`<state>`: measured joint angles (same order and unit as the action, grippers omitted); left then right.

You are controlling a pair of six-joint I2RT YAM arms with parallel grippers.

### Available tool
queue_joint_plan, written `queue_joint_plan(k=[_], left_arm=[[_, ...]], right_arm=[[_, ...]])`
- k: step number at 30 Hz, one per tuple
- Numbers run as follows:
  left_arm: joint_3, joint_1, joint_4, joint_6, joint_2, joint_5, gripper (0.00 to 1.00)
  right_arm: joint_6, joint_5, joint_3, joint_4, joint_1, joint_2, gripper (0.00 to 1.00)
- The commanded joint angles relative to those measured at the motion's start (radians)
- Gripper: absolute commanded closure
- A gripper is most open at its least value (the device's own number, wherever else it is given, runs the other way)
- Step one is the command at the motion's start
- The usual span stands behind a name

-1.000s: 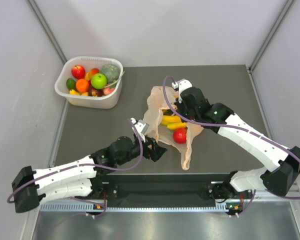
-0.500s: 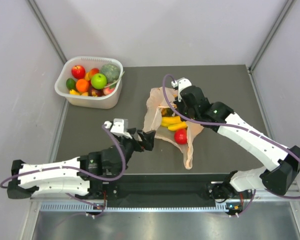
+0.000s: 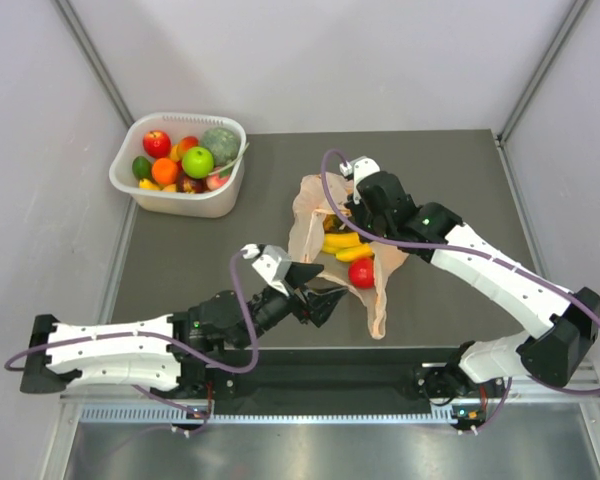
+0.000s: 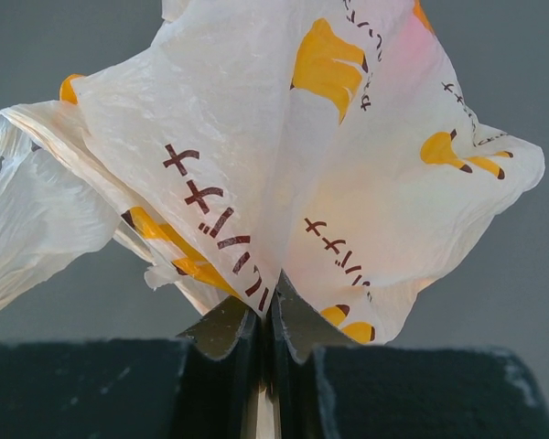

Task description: Untie the knot of the plastic bag and take out the fruit

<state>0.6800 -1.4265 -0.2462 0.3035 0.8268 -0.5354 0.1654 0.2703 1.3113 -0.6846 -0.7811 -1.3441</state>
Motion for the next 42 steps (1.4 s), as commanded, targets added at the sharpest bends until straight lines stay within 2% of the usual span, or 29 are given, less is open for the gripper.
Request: queue_joint_plan(k=[1, 2, 4, 8, 12, 17, 21, 23, 27, 28, 33, 35, 38, 42], left_arm=[[0.032, -0.002, -0.101, -0.017, 0.122, 0.133, 0.26], [0.055, 0.000, -0.075, -0.009, 0.159, 0.132, 0.34], [0.078, 0.011, -0.071, 0.022, 0.259, 0.091, 0.43], [0.034, 0.130, -0.123, 0.123, 0.336, 0.084, 0.62], [0.021, 0.193, -0.211, 0.146, 0.394, 0.077, 0.67], [0.091, 0.257, -0.258, 0.167, 0.562, 0.146, 0.67], [0.112, 0.310, -0.295, 0.241, 0.673, 0.190, 0.67], [0.105, 0.320, -0.344, 0.247, 0.727, 0.204, 0.65], [0.108, 0.324, -0.432, 0.259, 0.804, 0.221, 0.38], [0.105, 0.324, -0.452, 0.260, 0.816, 0.227, 0.27], [0.118, 0.325, -0.502, 0.289, 0.876, 0.195, 0.06], [0.144, 0.325, -0.469, 0.305, 0.897, 0.167, 0.01], [0.165, 0.328, -0.429, 0.325, 0.923, 0.121, 0.01], [0.219, 0.345, -0.357, 0.368, 0.983, 0.129, 0.01]], right_arm=[[-0.004, -0.011, 0.028, 0.028, 0.009, 0.008, 0.95], [0.000, -0.014, 0.028, 0.030, 0.011, 0.008, 0.95], [0.003, -0.029, 0.032, 0.030, 0.011, 0.008, 0.96], [0.005, -0.040, 0.032, 0.022, 0.011, 0.020, 0.96], [0.000, -0.042, 0.029, 0.014, 0.009, 0.030, 0.97], [0.003, -0.048, 0.025, 0.014, 0.011, 0.030, 0.98], [0.005, -0.046, 0.022, 0.014, 0.011, 0.034, 0.98], [0.003, -0.043, 0.016, 0.014, 0.011, 0.036, 0.98], [0.008, -0.051, 0.006, 0.016, 0.011, 0.036, 0.98], [0.009, -0.054, 0.003, 0.016, 0.011, 0.036, 0.98], [0.011, -0.060, -0.004, 0.014, 0.011, 0.042, 0.98], [0.010, -0.057, -0.006, 0.013, 0.011, 0.042, 0.98], [0.010, -0.059, -0.007, 0.014, 0.011, 0.046, 0.98], [0.010, -0.060, -0.012, 0.013, 0.011, 0.043, 0.98]])
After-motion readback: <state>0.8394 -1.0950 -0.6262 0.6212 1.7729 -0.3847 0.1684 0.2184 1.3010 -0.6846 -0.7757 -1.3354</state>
